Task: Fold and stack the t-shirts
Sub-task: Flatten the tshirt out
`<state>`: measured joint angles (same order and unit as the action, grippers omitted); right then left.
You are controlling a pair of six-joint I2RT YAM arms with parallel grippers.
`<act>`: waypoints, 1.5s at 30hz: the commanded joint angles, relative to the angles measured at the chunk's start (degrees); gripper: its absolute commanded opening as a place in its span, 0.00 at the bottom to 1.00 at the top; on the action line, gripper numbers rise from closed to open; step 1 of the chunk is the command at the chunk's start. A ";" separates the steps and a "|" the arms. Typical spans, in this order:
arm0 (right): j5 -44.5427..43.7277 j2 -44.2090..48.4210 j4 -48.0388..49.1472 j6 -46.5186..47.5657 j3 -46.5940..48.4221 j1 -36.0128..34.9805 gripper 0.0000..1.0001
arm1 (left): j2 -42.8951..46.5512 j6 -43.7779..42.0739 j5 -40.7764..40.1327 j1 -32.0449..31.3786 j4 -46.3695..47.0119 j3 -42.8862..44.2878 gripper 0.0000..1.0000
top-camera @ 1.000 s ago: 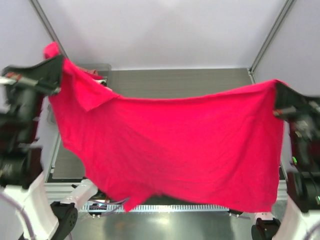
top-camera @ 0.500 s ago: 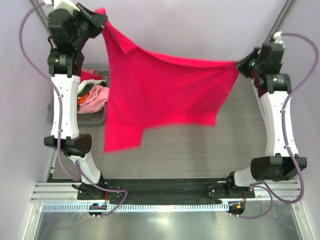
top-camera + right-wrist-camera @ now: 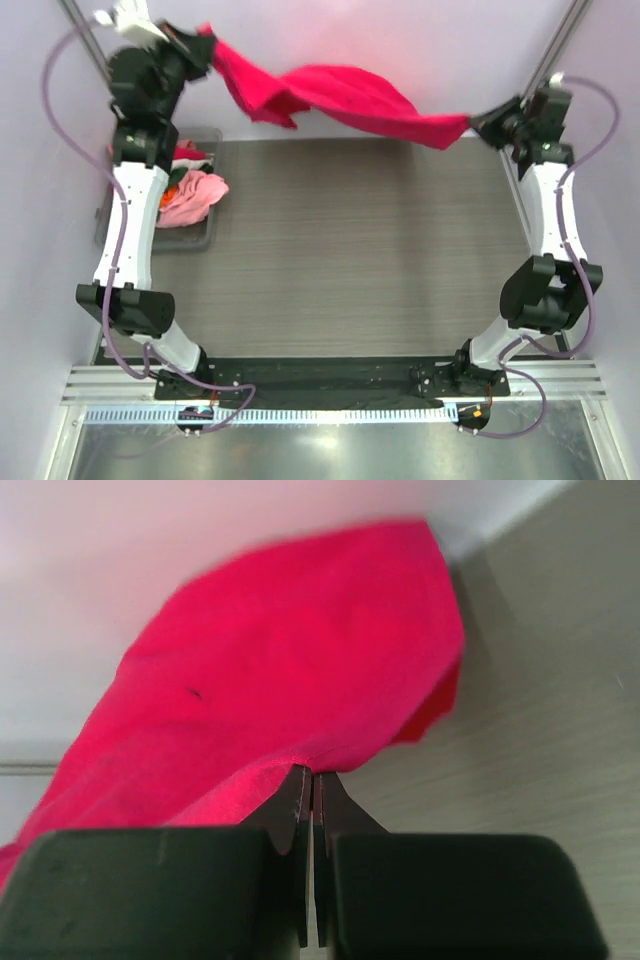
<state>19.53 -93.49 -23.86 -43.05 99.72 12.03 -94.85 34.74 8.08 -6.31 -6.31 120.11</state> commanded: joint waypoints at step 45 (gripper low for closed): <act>-24.80 43.31 -3.93 -0.46 -71.42 9.15 0.01 | 52.84 6.49 -16.60 -17.78 -2.75 -86.63 0.01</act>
<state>-2.55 -49.80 -31.29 -43.99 28.08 21.12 -40.77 41.60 -8.34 -24.03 -11.05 32.95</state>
